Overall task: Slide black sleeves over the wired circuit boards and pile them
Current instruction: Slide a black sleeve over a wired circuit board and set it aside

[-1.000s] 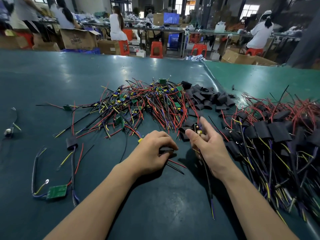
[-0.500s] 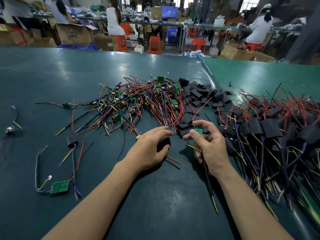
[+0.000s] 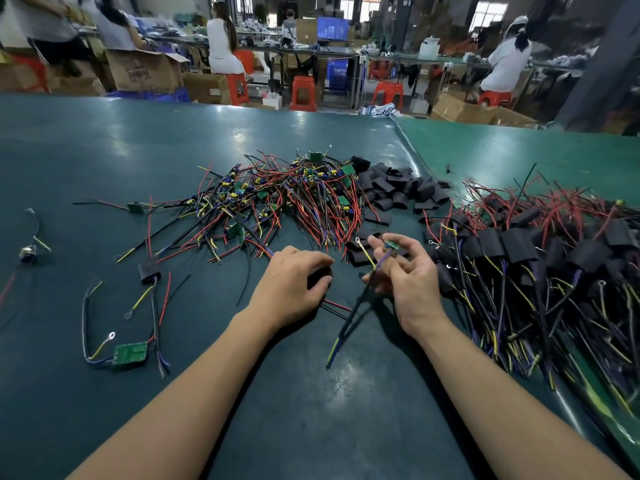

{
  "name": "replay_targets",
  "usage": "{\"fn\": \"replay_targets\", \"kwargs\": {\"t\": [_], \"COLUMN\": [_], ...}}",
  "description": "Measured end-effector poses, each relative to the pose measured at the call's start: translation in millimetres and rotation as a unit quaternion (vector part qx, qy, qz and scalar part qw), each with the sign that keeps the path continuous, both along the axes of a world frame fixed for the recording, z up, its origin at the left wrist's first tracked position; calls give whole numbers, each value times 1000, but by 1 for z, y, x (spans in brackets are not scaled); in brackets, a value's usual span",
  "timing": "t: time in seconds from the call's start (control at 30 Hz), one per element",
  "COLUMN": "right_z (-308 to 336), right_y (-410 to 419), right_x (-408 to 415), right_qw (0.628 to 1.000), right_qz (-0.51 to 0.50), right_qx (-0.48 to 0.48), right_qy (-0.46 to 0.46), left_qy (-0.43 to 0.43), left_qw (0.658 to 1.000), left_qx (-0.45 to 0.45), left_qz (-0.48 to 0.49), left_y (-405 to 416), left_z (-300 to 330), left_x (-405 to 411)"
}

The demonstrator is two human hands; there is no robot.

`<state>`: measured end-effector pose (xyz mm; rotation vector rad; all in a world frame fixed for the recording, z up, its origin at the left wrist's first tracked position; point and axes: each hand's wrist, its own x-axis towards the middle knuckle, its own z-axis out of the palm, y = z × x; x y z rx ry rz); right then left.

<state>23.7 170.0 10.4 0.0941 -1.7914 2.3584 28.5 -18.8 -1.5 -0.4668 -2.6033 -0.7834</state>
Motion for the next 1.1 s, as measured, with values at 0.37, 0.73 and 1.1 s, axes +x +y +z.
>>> {"fn": "replay_targets", "kwargs": {"t": [0.37, 0.73, 1.1], "right_z": [-2, -1, 4], "right_y": [1, 3, 10], "right_x": [2, 0, 0], "right_qw": [995, 999, 992], "right_qz": [-69, -43, -33], "right_qx": [68, 4, -123], "right_qy": [10, 8, -18], "left_qy": [24, 47, 61], "left_qw": [999, 998, 991], "left_qx": [31, 49, 111], "left_qz": [31, -4, -41], "left_y": [-2, -2, -2], "left_z": [2, 4, 4], "left_x": [5, 6, 5]}}
